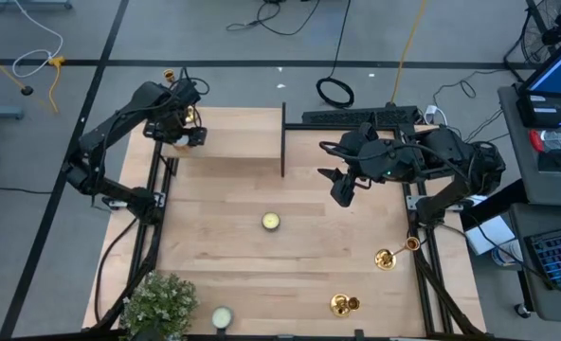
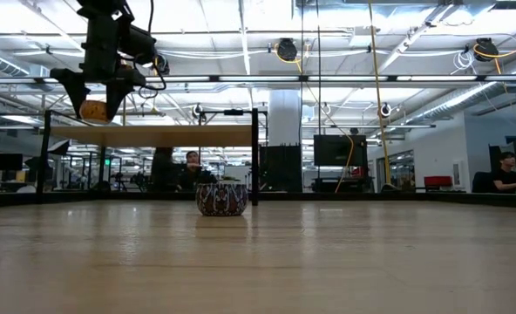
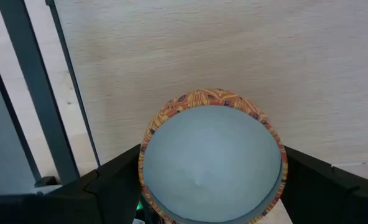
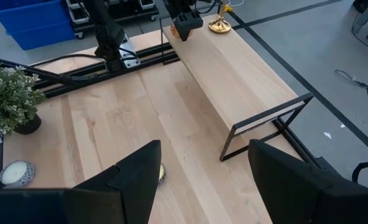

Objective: Pick & Place candle stick holders
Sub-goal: Put the orange scented candle on the shelf

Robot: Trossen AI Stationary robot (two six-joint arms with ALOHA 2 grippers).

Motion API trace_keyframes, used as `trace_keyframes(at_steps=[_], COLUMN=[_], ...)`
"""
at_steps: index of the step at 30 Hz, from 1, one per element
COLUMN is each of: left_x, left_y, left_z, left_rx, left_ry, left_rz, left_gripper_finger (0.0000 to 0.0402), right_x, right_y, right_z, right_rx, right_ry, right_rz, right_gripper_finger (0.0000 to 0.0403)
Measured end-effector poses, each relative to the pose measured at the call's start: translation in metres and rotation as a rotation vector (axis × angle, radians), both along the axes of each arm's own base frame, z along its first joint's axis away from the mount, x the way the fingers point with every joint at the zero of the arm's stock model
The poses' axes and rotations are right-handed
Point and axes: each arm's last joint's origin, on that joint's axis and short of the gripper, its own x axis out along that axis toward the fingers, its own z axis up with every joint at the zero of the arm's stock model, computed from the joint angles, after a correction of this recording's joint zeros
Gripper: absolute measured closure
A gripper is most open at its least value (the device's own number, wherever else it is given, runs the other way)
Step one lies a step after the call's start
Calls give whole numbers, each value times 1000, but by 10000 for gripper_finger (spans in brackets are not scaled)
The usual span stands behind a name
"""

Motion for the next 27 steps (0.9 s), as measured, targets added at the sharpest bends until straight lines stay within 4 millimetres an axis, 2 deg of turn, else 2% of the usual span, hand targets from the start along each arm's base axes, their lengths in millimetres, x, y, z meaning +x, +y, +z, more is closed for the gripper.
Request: trace_keyframes(at_steps=[16, 23, 27], left_x=[-1, -5, -7], left_y=[1, -2, -5], left_z=[0, -17, -19], left_rx=[3, -37, -9], left_ry=[8, 37, 24], left_rz=[-9, 5, 10], left_gripper_finger=[83, 83, 83], right_x=[0, 0, 0], right_y=[0, 0, 0], right_z=[0, 0, 0], right_rx=[3, 5, 5], right_ry=[-2, -3, -3], right_rz=[-2, -4, -4], right_gripper_finger=[165, 165, 165])
